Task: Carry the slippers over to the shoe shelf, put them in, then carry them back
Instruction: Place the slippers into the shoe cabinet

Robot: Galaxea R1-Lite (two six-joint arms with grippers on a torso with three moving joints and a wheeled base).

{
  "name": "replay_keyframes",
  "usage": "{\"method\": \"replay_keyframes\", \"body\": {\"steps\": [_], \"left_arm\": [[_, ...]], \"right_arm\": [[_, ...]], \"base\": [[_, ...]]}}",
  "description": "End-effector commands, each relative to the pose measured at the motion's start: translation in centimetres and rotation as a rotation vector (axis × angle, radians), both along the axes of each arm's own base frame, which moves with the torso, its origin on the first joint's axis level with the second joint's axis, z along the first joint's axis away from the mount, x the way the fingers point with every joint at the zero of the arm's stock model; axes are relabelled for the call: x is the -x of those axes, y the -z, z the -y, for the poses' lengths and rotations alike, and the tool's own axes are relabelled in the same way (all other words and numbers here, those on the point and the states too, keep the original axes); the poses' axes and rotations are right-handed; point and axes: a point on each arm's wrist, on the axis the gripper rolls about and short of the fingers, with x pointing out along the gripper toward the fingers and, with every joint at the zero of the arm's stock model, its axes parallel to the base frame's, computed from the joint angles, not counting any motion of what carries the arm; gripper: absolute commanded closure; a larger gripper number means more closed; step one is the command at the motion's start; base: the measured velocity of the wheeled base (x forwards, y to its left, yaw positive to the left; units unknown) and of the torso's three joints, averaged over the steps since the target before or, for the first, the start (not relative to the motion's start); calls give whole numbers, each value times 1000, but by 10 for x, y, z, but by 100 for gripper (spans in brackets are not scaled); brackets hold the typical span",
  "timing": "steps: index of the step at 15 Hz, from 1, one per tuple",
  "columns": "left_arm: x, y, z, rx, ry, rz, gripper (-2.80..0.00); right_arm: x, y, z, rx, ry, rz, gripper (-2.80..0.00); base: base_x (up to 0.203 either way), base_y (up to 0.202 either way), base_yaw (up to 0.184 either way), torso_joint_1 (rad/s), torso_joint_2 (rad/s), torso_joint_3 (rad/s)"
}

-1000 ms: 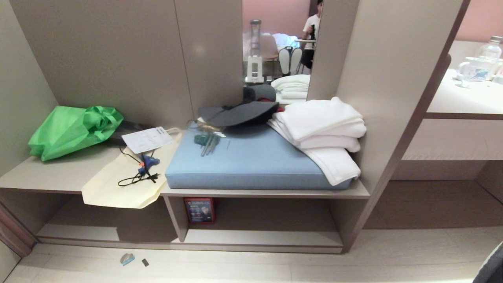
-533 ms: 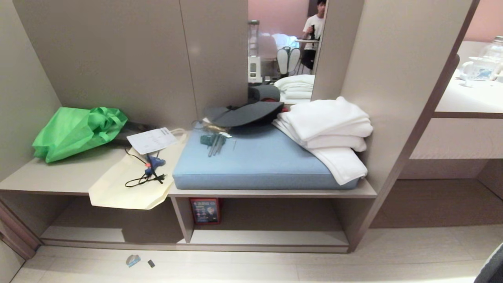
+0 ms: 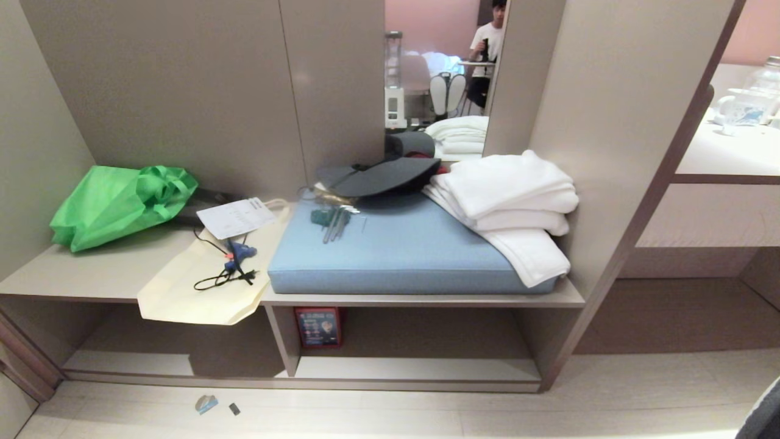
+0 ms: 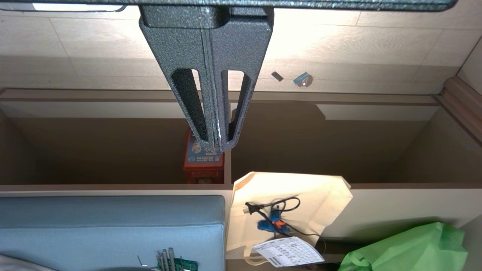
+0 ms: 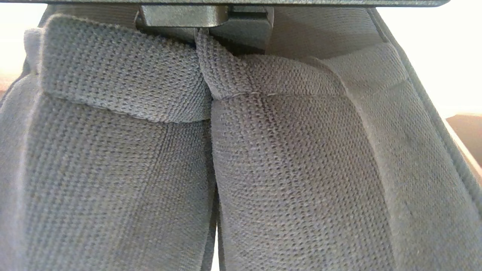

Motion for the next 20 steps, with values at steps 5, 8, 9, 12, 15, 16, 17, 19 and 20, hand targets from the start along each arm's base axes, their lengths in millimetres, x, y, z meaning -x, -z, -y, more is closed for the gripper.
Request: {"method": "replay_keyframes", "body": {"steps": [5,8,9,12,15,16,17,19,20], "left_arm": [[0,0,0,2,1,1,0],[0,0,0,0,1,1,0],[0,0,0,0,1,1,0],[0,0,0,0,1,1,0],[0,0,0,0,1,1,0],[0,0,0,0,1,1,0],[0,0,0,0,1,1,0],[0,0,0,0,1,1,0],[0,0,0,0,1,1,0]], "right_arm": [[0,0,0,3,0,0,0],[0,0,0,3,0,0,0],[0,0,0,4,0,1,0],[0,0,0,4,0,0,0],[0,-1,0,3,-1,2,0],[0,0,0,3,-1,0,0],[0,0,0,3,-2,0,0],[0,-1,0,4,-2,2,0],[0,0,0,4,-2,0,0]], "base": [[0,0,0,2,1,-59],[0,0,0,3,5,-183],[0,0,0,1,1,-190],[0,0,0,4,1,-194],[0,0,0,2,2,-197],[0,0,0,4,2,-194],[0,0,0,1,8,-193],[0,0,0,4,-3,-196],[0,0,0,-2,7,-193]]}}
